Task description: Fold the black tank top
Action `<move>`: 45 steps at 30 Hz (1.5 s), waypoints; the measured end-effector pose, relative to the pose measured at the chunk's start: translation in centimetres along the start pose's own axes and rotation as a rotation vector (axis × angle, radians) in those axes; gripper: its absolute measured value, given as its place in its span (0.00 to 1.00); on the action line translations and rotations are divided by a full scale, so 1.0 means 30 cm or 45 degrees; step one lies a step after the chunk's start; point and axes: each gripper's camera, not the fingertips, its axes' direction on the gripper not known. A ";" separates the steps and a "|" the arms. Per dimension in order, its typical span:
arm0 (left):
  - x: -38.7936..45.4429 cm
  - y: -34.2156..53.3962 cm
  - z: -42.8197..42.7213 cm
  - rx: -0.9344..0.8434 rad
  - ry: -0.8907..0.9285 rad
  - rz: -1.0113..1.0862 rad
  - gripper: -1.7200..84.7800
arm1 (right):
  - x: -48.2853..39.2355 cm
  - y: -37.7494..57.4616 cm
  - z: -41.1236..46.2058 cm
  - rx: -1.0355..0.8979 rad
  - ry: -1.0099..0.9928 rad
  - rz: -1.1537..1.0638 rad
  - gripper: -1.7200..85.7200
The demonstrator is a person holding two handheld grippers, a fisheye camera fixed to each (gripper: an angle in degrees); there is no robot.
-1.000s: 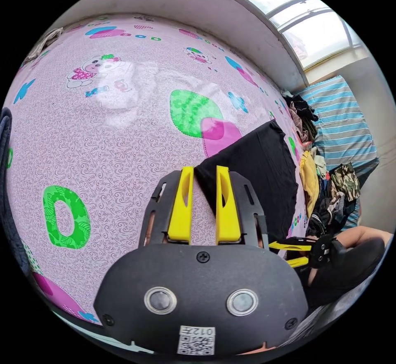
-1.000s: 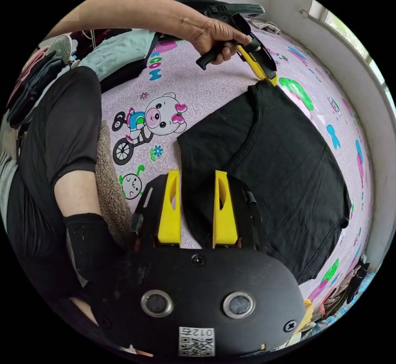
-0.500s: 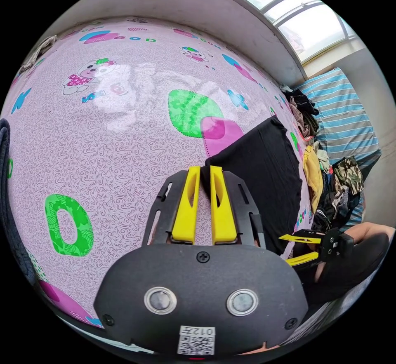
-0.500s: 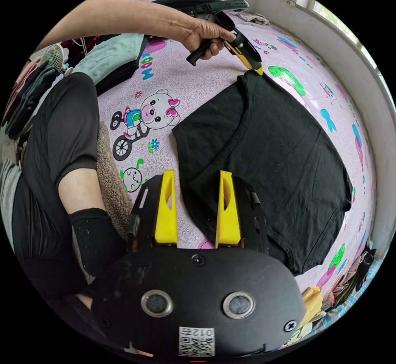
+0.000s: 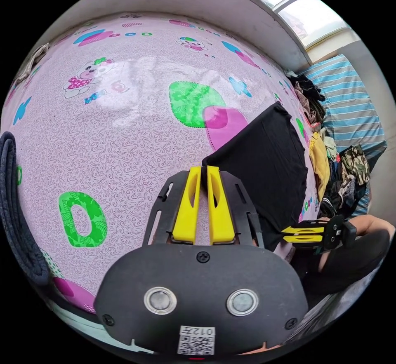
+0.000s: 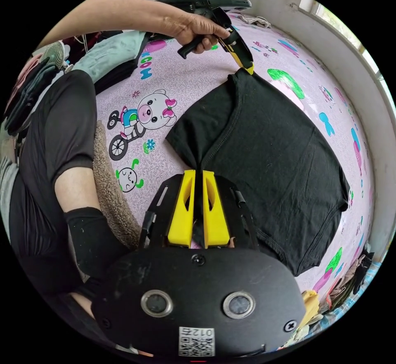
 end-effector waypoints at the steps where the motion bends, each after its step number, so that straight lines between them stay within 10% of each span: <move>1: -0.006 0.003 -0.004 -0.012 0.005 -0.006 0.04 | -0.027 -0.041 -0.080 0.010 -0.030 -0.002 0.03; 13: -0.078 0.216 -0.254 0.093 0.112 -0.237 0.04 | -0.149 -0.502 -1.164 0.258 -0.429 0.087 0.03; 26: 0.175 -0.160 -0.246 0.209 0.363 -0.228 0.04 | 0.596 -0.694 -2.434 0.614 -0.836 0.611 0.03; 45: 0.534 -0.705 0.341 -0.127 0.428 -0.240 0.09 | 1.129 -1.115 -2.952 0.732 -1.305 1.313 0.03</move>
